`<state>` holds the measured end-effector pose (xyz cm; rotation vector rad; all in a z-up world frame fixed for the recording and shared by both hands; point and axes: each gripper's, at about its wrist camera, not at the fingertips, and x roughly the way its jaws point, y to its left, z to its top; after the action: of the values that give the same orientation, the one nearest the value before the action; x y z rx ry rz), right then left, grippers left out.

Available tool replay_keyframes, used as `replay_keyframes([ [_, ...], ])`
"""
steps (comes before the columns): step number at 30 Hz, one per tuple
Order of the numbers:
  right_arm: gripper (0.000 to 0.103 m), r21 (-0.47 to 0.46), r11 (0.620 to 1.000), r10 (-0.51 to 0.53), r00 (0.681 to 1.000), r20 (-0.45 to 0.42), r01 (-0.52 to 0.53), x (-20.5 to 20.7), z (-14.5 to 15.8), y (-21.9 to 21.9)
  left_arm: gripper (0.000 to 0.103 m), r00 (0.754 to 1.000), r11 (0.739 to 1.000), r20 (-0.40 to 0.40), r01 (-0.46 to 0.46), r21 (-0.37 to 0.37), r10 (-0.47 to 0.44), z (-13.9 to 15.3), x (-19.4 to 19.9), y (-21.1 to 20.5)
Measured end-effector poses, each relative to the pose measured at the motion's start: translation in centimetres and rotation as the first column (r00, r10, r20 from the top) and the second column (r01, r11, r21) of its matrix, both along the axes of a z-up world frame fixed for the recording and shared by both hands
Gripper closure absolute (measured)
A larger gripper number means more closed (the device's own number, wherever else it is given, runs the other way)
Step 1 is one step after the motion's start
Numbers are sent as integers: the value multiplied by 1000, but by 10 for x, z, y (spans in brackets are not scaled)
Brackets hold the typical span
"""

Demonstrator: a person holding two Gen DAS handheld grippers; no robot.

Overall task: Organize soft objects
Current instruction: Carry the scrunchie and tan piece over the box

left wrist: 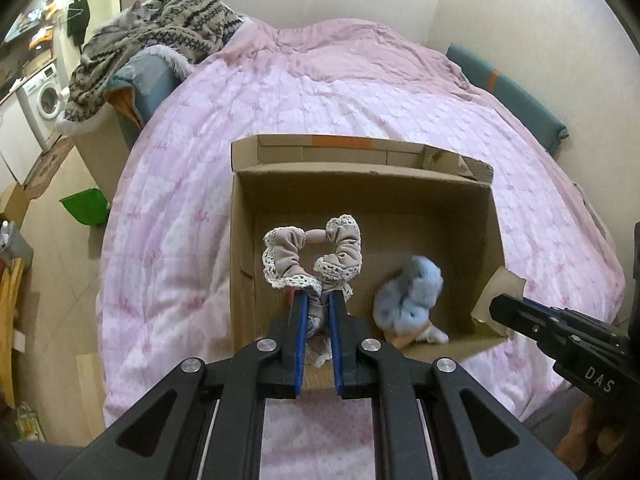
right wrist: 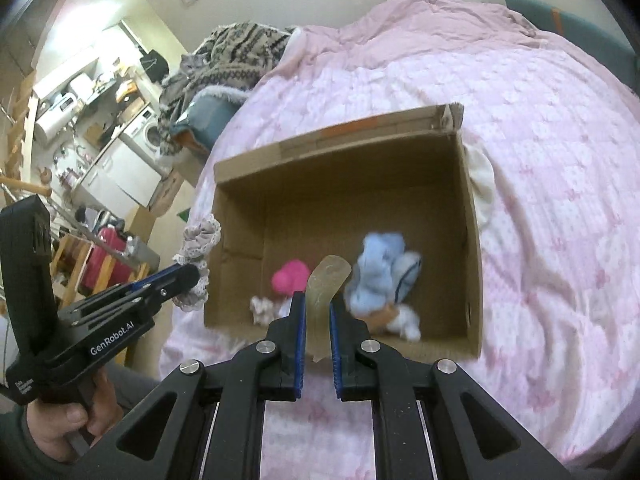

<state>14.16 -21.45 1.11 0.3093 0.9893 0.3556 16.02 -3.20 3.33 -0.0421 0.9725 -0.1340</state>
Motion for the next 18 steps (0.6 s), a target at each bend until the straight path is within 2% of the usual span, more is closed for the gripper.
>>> replay_keyframes([
  [4,91,4,1000,-14,1000,13,14,12,-4,-2,93,1000,1000,6,-5,16,5,-8,12,0],
  [8,90,38,999,-30,999,14,30,19,-16,-5,93,1000,1000,-7,-1,8,1,-30,20,0],
  [13,90,53,998,-41,997,-68,45,21,-49,-6,93,998,1000,-59,-4,-18,3,-57,24,4],
  [18,90,17,999,-34,996,-81,35,26,-58,-1,93,998,1000,-63,-26,-6,25,-67,28,7],
])
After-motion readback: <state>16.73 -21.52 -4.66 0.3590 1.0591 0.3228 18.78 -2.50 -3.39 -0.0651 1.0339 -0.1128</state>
